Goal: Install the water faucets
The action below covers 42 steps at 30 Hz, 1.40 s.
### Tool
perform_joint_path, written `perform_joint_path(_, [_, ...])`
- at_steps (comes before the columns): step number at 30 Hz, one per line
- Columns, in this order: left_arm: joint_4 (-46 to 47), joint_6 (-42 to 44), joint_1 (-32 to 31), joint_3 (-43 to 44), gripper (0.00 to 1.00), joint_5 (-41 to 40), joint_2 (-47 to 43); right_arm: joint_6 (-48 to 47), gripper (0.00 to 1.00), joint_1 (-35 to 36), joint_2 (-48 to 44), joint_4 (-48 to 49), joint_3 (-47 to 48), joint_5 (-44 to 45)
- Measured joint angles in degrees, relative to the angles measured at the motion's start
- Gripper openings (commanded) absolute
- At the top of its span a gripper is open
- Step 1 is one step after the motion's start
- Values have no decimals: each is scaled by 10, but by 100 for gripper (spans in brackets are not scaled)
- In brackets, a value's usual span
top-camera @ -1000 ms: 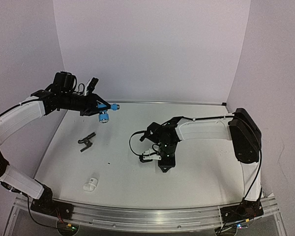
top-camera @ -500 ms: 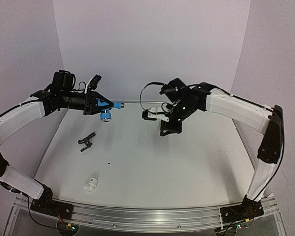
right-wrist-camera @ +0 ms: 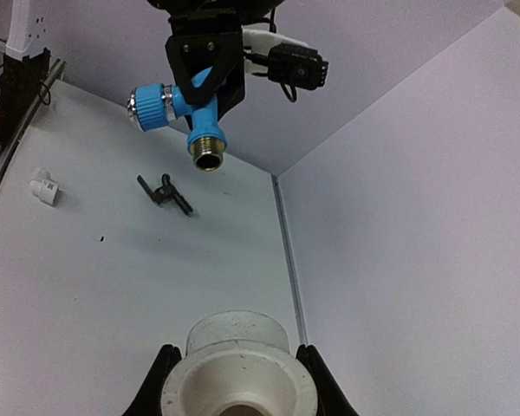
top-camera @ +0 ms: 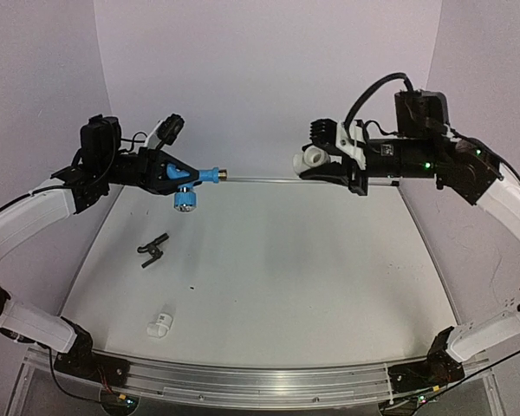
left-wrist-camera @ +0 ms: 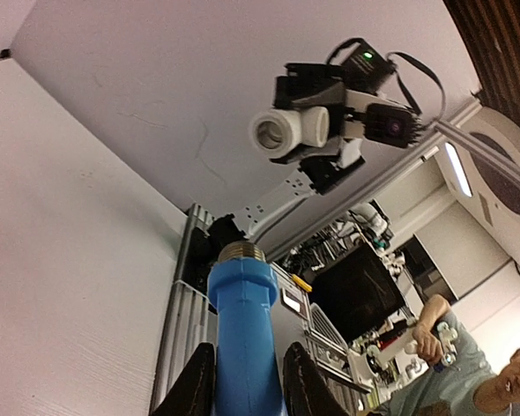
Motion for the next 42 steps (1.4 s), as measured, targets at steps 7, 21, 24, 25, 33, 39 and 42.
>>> perform_joint_path(7, [65,-38,-77,8,0,39,-9,-25,0,24,-65,156,-129,-53])
perform_joint_path(21, [220,-143,-127,19,0,64,29,-105,0,69,-128,387,-276,-107])
perform_joint_path(24, [202,-137,-135,31,0,68,30,-135,0,71,-128,407,-288,-119])
perform_joint_path(25, [199,-135,-136,33,0,68,31,-143,0,71,-128,410,-290,-122])
perform_joint_path(33, [174,-126,-167,54,0,71,50,-218,0,82,-125,422,-299,-143])
perform_joint_path(39, [159,-125,-176,61,0,72,64,-267,0,86,-112,427,-299,-149])
perform_joint_path(42, [150,-123,-183,61,0,72,64,-286,0,87,-104,426,-299,-150])
